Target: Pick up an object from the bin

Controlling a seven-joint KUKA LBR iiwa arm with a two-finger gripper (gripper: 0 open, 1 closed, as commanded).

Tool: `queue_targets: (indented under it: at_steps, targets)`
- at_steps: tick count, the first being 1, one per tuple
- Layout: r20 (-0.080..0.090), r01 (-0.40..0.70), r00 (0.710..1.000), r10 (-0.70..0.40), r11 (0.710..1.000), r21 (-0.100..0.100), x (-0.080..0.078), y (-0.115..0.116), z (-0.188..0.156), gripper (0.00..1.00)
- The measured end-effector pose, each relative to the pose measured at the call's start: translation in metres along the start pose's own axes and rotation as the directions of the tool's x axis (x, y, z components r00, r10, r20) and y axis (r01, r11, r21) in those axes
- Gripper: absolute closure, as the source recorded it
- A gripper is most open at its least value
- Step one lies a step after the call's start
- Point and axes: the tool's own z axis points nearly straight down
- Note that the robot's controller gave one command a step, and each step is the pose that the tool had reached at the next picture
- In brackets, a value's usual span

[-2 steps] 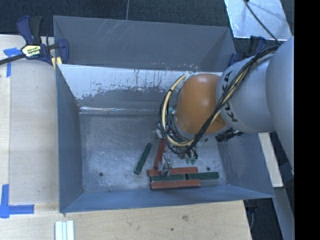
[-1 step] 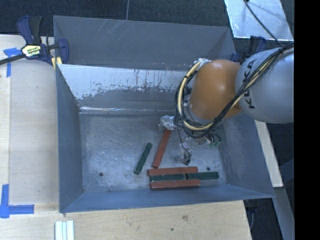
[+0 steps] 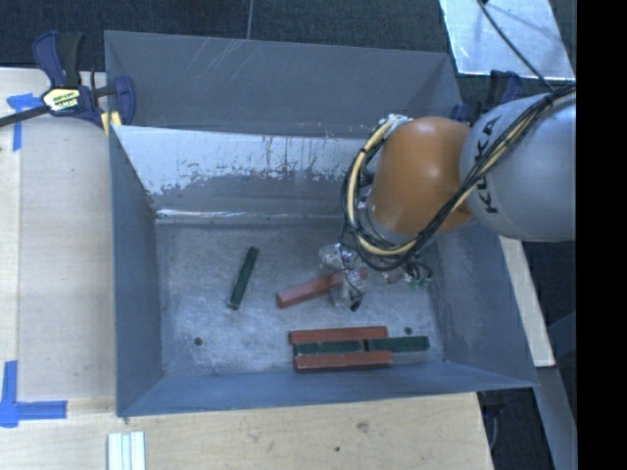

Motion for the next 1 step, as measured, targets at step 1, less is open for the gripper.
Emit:
queue_targets:
  at_steps: [1]
  targets:
    - [0.004,0.273,0.962,-0.273,0.962,0.005,0.0223,-0.0057,-0.1493,1.0]
